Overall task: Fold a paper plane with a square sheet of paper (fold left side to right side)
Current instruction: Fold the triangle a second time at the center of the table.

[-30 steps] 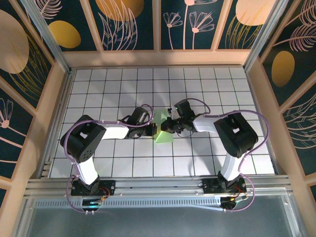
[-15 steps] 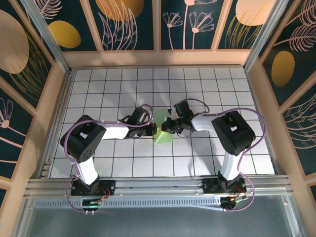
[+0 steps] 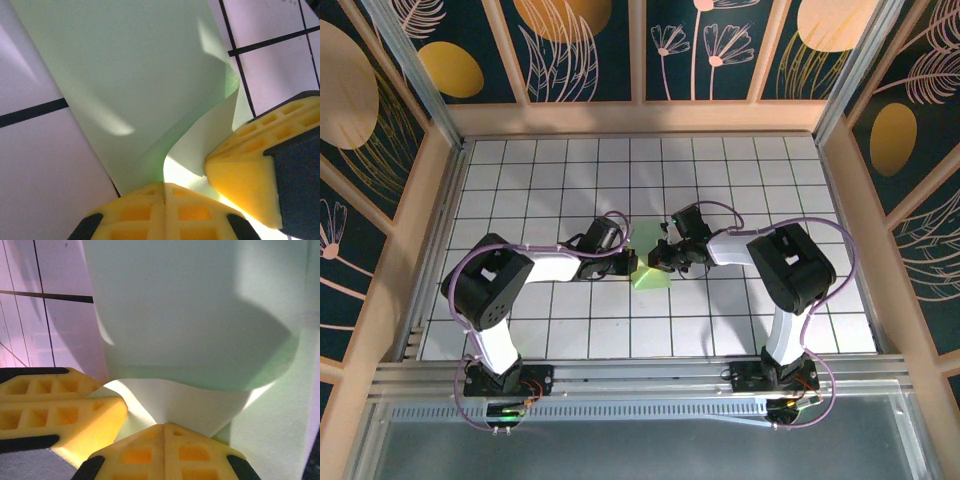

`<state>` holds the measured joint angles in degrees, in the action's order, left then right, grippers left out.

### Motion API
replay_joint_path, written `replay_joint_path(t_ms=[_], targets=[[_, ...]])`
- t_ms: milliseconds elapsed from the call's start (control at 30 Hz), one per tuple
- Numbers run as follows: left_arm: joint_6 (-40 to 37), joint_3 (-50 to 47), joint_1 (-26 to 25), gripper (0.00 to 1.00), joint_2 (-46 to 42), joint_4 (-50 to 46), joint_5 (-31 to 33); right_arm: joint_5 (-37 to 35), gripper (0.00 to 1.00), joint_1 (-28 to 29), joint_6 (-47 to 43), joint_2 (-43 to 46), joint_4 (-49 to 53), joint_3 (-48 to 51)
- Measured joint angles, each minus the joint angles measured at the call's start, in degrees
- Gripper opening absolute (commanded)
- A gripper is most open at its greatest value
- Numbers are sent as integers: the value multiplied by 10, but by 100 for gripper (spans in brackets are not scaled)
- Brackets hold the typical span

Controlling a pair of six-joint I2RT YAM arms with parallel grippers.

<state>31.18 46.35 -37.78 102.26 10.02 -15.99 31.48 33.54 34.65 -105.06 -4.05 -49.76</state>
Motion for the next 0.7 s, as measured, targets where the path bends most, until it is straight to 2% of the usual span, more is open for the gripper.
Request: replay_joint_path(t_ms=[67,167,433,533,700], targets=[[4,0,0,11,-24,-19,9,0,0,0,0,0,0,0],[7,4,1,13,-77,-47,33,0,0,1,0,0,0,0],[21,0,2,11,-178,-71,43,0,0,1,0,0,0,0],[31,-22,2,8,-189,-73,24,0,0,1,0,0,0,0],[68,-54,-2,7,-184,-55,-41,0,0,1,0,0,0,0]])
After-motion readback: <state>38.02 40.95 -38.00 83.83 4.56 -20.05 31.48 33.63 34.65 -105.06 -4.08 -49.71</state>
